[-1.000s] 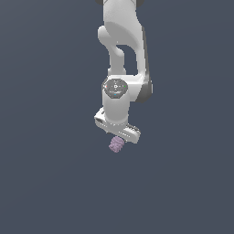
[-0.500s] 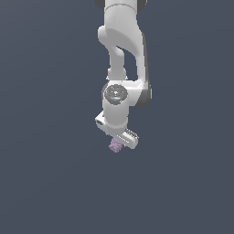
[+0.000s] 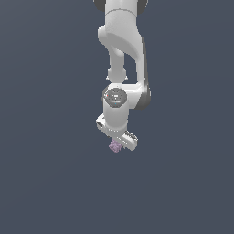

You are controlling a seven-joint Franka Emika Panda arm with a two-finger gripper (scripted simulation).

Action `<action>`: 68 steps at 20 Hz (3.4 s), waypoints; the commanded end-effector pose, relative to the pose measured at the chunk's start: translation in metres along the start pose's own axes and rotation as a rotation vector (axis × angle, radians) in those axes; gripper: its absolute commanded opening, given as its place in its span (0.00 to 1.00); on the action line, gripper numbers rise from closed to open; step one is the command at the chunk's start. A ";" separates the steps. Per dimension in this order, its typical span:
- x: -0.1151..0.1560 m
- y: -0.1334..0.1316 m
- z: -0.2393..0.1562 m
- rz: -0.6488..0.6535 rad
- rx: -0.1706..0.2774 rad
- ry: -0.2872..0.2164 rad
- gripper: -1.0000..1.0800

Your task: Pick up the object and move it to a goal position.

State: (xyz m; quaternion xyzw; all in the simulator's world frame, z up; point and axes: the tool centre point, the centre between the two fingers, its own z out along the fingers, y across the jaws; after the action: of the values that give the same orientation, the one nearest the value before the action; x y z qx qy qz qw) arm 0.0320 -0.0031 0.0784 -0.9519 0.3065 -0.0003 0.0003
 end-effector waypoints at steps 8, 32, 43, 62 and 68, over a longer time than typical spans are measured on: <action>0.000 0.000 0.038 0.003 -0.001 -0.001 0.96; -0.022 -0.005 0.015 0.003 0.000 -0.001 0.00; -0.088 -0.020 -0.054 0.003 0.000 -0.001 0.00; -0.224 -0.055 -0.204 0.004 -0.002 0.002 0.00; -0.248 -0.063 -0.231 0.004 -0.002 0.001 0.00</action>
State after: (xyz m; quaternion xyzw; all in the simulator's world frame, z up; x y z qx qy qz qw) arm -0.1295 0.1884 0.3038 -0.9515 0.3077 -0.0011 -0.0004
